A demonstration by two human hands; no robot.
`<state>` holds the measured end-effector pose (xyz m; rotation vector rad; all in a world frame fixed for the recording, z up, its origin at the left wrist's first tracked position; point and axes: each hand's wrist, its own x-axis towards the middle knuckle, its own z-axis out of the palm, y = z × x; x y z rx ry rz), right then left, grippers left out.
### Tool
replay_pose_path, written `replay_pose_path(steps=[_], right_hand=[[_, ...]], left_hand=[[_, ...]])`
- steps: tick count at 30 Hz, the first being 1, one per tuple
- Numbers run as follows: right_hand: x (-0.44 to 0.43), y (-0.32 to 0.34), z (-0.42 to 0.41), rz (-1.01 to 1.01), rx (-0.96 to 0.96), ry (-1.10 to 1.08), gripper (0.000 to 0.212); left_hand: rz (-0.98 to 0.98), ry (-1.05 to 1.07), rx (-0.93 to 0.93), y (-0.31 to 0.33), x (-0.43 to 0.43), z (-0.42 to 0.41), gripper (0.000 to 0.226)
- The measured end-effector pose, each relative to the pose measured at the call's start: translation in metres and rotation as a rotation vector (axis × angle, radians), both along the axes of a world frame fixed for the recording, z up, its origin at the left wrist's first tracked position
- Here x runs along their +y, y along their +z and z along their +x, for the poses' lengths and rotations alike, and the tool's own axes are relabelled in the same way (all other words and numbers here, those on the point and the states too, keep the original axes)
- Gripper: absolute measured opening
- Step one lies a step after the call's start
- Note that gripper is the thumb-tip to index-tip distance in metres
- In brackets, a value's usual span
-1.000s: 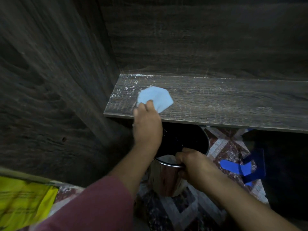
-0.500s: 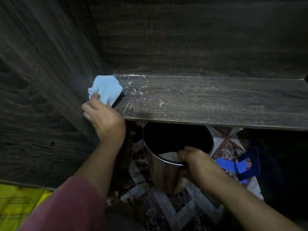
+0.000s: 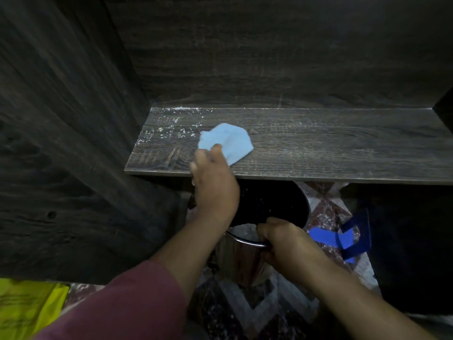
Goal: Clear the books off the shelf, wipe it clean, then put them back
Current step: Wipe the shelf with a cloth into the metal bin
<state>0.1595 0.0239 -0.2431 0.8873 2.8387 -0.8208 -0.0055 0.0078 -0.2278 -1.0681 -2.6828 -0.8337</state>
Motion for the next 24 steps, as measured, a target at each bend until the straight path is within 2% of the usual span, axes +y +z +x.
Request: replay_pose_path(steps=[3,6,10,12,15,19,24], right_hand=[[0.001,-0.004,0.005,-0.011,-0.01,-0.02,0.013],[0.005,-0.006,0.01,-0.017,-0.017,-0.032,0.013],[0.012,0.0,0.017,-0.027,0.019,-0.036,0.011],[0.015,-0.001,0.021,-0.024,0.049,-0.043,0.011],[0.02,-0.004,0.027,-0.021,0.062,-0.055,0.01],[0.024,0.0,0.029,0.017,0.083,-0.038,0.007],[0.023,0.0,0.027,0.06,0.052,-0.043,0.019]], left_hand=[[0.043,-0.162,-0.036,0.003,0.01,0.021,0.045],[0.119,-0.265,-0.153,0.016,0.02,0.026,0.04],[0.239,-0.213,-0.115,0.037,0.031,-0.005,0.038],[0.184,-0.126,-0.119,0.037,0.031,-0.027,0.039],[-0.039,-0.086,-0.112,0.027,0.028,-0.044,0.041],[-0.119,-0.385,-0.128,0.023,0.036,-0.037,0.04],[-0.115,-0.518,-0.143,0.026,0.043,-0.011,0.038]])
